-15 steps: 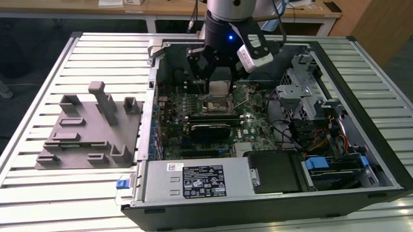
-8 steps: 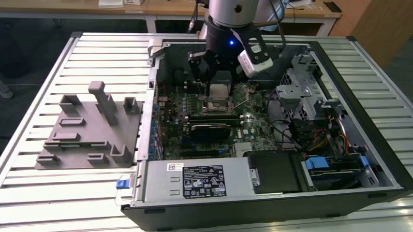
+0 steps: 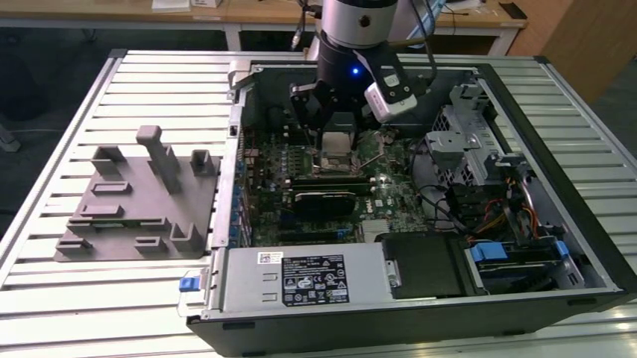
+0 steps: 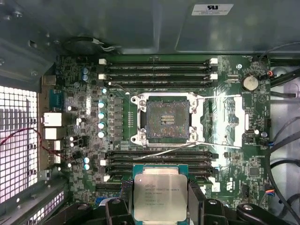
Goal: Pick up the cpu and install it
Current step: 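Pick up the cpu and move it towards the insertion slot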
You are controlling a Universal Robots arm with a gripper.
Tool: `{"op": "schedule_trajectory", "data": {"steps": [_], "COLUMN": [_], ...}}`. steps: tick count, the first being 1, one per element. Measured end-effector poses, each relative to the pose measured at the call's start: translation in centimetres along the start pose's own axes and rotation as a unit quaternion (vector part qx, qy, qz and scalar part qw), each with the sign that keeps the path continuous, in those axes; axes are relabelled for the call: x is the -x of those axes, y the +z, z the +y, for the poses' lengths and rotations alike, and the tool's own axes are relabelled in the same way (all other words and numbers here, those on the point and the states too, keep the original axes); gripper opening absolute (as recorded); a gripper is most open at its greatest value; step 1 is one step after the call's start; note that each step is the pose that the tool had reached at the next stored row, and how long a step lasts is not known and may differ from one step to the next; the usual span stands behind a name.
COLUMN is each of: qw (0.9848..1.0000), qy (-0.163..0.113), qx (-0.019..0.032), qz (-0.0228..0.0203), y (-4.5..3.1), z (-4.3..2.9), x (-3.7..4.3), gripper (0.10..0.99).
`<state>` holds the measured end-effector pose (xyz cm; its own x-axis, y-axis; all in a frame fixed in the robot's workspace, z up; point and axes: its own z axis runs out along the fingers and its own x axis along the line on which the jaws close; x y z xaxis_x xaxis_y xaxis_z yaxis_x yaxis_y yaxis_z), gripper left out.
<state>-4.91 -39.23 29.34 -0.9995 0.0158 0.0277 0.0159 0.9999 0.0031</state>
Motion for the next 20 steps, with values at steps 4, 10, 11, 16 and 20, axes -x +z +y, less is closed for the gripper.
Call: {"op": "schedule_trajectory", "data": {"steps": [4,10,11,16,20], "qw": [1.0000,1.0000,1.0000,0.9999,0.9998], "qy": [0.000,-0.002,-0.003,-0.006,-0.008], "qx": [0.0000,0.0002,0.0001,0.0001,0.0000], "qz": [-0.0005,-0.0070,-0.0081,-0.0143,-0.0192], "y": [0.31,1.05,1.16,1.74,2.24], "z": [0.57,1.16,1.23,1.59,1.89], "x": [0.00,0.01,0.02,0.02,0.04], "gripper": [0.545,0.545,0.545,0.545,0.545]}}
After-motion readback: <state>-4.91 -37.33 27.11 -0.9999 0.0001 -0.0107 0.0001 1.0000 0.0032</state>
